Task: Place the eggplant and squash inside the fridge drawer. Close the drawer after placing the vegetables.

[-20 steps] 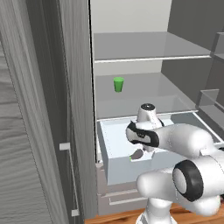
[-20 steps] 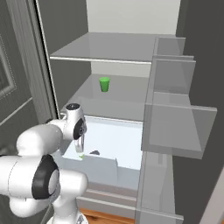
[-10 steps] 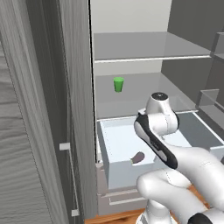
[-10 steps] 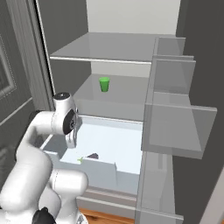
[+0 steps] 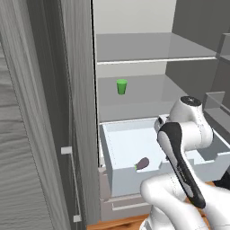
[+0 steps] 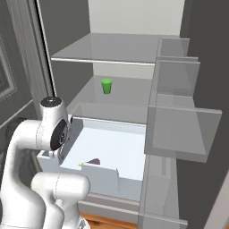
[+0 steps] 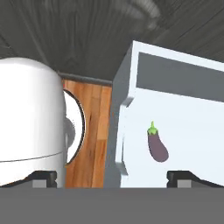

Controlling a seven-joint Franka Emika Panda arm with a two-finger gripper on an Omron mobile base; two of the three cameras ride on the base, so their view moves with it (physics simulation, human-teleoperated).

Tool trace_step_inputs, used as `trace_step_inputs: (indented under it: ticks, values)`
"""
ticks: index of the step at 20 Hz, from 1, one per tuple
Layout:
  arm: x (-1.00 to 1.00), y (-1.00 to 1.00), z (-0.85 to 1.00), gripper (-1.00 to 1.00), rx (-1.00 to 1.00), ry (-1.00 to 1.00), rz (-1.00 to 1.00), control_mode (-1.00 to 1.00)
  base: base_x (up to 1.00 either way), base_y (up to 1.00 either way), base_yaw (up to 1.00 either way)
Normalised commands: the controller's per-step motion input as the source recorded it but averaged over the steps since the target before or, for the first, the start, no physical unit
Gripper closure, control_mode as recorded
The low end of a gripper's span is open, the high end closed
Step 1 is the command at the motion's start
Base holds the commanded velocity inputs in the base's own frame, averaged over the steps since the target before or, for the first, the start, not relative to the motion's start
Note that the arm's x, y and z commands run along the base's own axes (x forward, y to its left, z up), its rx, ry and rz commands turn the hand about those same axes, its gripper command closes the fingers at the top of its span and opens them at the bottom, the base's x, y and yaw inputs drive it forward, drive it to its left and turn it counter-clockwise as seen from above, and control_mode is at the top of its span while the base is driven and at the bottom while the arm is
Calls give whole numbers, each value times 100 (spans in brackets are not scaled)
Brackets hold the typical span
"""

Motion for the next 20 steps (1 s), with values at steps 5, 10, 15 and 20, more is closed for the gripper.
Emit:
trace_step_inputs:
  ticks: [5,10,15,20]
  values:
    - [-98,0,21,-100,16,-1,-22,-100,0,0,0]
    - [-38,0,20,-100,11,0,-26,-100,0,0,0]
    - [-1,4,4,-100,0,0,-23,-100,0,0,0]
    - [0,6,0,-100,0,0,0,-100,0,0,0]
